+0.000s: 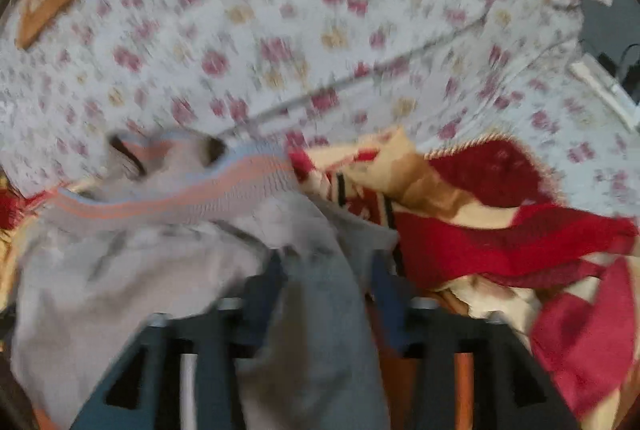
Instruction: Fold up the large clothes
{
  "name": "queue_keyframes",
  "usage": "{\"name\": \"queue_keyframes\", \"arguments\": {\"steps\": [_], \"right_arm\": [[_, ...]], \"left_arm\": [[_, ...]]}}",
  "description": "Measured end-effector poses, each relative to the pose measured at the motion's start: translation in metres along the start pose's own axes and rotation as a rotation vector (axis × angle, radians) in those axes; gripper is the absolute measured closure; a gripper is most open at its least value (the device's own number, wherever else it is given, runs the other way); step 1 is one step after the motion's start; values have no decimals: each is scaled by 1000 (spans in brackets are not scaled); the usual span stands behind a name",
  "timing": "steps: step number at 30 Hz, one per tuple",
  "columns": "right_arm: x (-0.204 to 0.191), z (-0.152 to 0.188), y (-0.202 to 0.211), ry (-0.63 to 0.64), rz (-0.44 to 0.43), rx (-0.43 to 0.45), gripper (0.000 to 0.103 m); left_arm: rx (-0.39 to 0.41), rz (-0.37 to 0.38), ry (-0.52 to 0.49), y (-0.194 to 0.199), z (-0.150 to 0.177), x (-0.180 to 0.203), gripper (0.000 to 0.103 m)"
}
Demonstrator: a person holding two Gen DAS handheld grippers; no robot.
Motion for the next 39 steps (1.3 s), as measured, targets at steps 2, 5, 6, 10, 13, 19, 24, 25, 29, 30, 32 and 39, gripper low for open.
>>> {"name": "queue_keyframes", "arguments": {"steps": [2,5,6,10,13,19,24,25,29,30,32,39], "right_arm": [[-13,1,20,33,-28,24,54],[-49,4,42,95,-127,38,54],[-65,7,43,112,-179,22,54],[-121,24,33,166,-301,-28,54],[-151,35,22,189,-330,-46,54],[-165,57,-19,235,-268,-150,53],[-159,51,1,218,-265,-142,54],[-158,51,5,221,-266,-135,54],[-156,54,18,217,-295,-112,53],[-156,58,17,220,-301,-117,53],[-159,66,9,252,-278,-144,53],[-150,79,21,245,-304,-174,53]], "left_arm": [[1,-1,1,0,0,0,24],[1,-1,0,0,0,0,24],[1,0,0,0,0,0,24],[0,-1,0,0,0,1,24],[0,-1,-2,0,0,0,24],[-10,8,1,-1,0,-1,24],[-10,7,6,-1,0,-1,23],[-9,9,6,-1,0,-1,23],[-9,10,8,-1,-1,0,23],[-10,11,8,-1,-1,0,23],[-24,32,15,-1,-2,-2,23],[-75,178,133,-2,-16,-15,21]]}}
Point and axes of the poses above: each gripper's, at about its wrist camera, not at the fingertips, and y roughly against the way its jaws point, x to its right, z to its underside, the point moved 6 cm from there along -y, roughly the way its jaws point, and after that the axes turned 1 degree about -z, right-handed, at the moved point
